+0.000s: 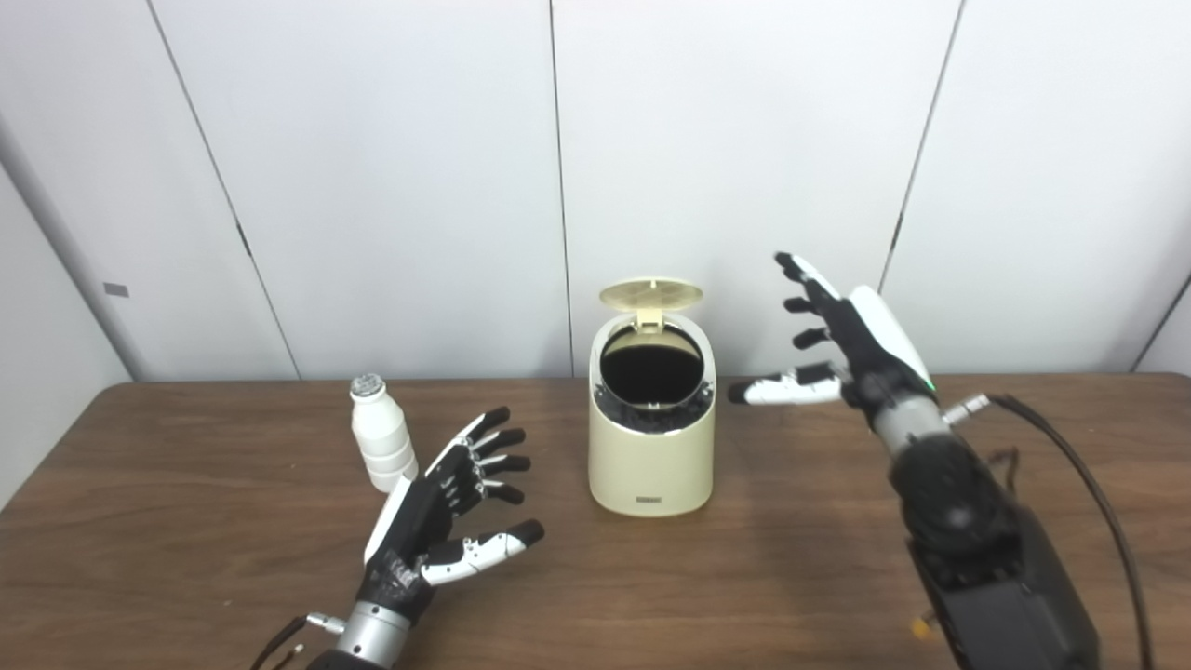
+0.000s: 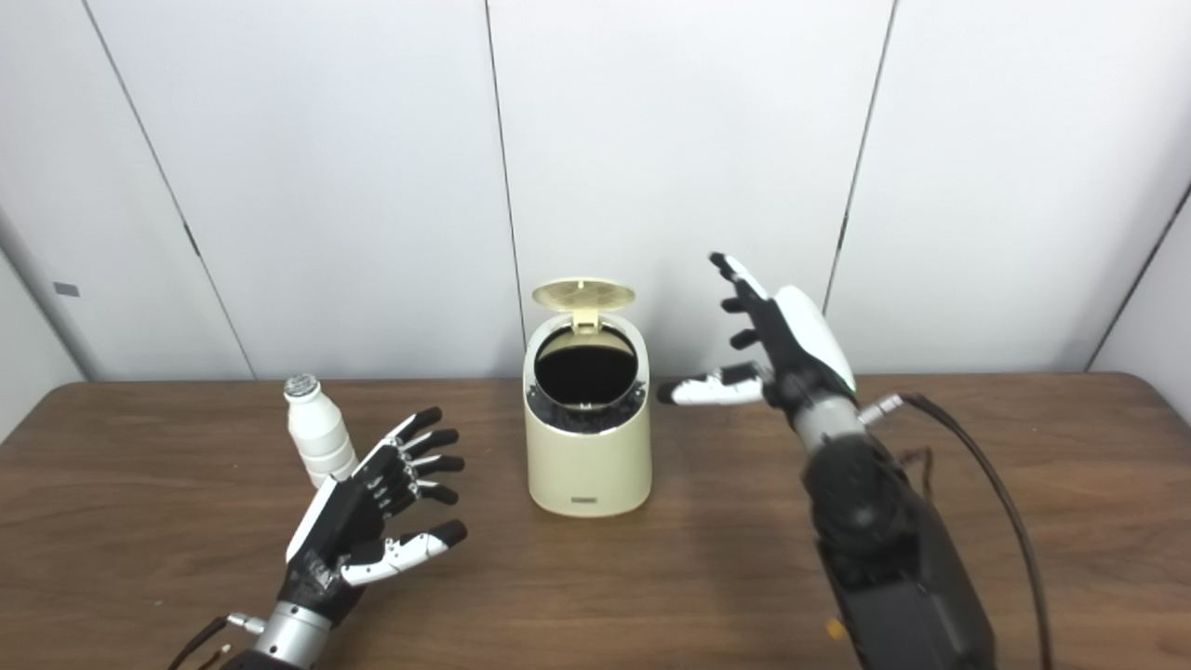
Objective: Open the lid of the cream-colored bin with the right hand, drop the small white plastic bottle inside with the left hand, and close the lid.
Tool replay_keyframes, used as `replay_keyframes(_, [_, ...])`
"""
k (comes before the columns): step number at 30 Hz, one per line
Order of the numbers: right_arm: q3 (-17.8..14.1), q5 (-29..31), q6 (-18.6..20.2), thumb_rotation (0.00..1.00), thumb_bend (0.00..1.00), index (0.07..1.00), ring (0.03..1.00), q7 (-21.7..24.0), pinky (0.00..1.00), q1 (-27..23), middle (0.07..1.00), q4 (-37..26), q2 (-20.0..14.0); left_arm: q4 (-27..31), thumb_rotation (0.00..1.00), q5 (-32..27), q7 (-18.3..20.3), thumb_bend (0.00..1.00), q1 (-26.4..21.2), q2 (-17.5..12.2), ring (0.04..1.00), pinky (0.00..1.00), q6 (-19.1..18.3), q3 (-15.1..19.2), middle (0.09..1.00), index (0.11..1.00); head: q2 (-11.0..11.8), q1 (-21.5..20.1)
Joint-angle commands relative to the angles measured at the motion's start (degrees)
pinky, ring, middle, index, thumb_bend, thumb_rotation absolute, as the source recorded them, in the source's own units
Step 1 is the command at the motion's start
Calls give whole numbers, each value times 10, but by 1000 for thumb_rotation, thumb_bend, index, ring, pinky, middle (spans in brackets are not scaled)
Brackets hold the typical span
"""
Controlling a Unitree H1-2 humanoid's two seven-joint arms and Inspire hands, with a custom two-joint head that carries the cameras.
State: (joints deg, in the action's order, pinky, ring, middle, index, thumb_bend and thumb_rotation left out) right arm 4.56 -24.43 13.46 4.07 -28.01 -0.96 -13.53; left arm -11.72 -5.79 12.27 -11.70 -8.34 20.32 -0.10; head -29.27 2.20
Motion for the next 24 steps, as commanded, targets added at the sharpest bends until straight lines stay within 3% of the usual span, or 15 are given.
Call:
replay_keyframes(1, [-11,30,-81,141,841,891,830,-27,691,9,882,-3,0,4,133,-6,1,733,1,1,758,613,5,0,848,921,-1,0])
replay_keyframes(4, [-27,66,-146,128,819,866,802,-51,659,46,875,16,15,5,124,-8,0,731,1,1,757,615,6,1,844,917,-1,1])
replay_keyframes(6, [-34,80,-168,144,797,870,816,-60,675,62,889,22,23,5,121,-7,0,734,2,1,753,614,7,1,841,915,-1,0])
replay_keyframes(10, [-47,98,-184,152,781,858,813,-76,705,94,887,20,39,7,112,-11,3,726,3,0,757,621,6,2,847,917,-1,0])
replay_keyframes(19, [-61,134,-264,205,762,873,844,-96,748,134,886,63,56,10,130,-8,2,729,5,-3,753,620,8,3,840,908,0,5])
replay_keyframes(24, [-67,152,-278,200,769,861,846,-101,761,148,878,77,72,8,116,-4,-1,723,9,-1,753,614,15,2,839,895,21,37])
